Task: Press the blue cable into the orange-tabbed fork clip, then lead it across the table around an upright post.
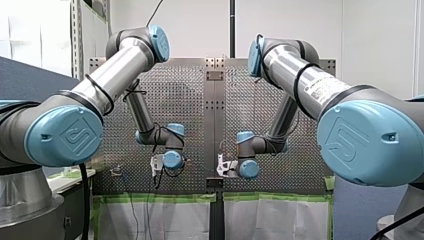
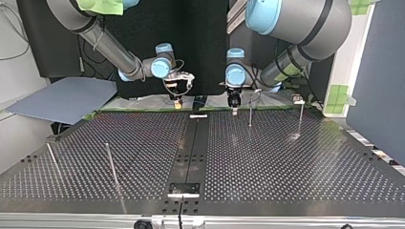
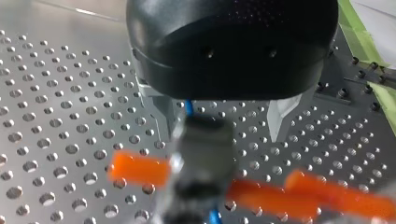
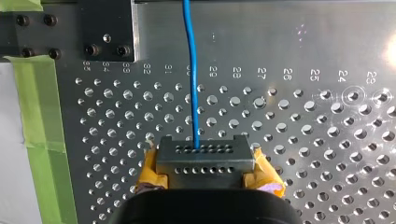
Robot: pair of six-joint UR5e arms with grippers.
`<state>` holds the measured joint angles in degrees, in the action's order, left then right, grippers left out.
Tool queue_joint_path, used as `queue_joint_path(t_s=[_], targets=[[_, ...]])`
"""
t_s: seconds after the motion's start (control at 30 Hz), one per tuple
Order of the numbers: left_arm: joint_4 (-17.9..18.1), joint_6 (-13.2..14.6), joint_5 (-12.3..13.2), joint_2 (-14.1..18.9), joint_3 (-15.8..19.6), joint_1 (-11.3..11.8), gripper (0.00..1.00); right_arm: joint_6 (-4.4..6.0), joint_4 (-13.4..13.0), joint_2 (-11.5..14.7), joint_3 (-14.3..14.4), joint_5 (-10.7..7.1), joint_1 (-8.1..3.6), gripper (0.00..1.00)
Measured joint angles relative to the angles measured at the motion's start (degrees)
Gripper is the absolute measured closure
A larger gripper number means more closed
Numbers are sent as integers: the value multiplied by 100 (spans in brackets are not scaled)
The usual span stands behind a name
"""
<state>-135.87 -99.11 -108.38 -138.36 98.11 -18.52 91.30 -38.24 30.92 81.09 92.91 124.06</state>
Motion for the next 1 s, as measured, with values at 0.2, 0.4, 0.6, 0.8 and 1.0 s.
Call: queue_joint_path(t_s=[0.2, 0.4, 0.6, 0.8, 1.0], targets=[[-92, -18, -1, 0, -29, 37, 0, -10, 0, -3, 0, 0, -2, 100], [-89, -6, 5, -2, -30, 47, 0, -11, 0, -6, 0, 1, -7, 100], [-64, 1, -53, -2, -31, 34, 7, -13, -1, -9, -1, 2, -6, 100], [-49, -47, -232, -1, -31, 4, 70, -14, -8, -14, 0, 3, -2, 100], [-15, -118, -249, -2, -31, -46, 100, -11, -3, -18, 0, 1, -4, 100]])
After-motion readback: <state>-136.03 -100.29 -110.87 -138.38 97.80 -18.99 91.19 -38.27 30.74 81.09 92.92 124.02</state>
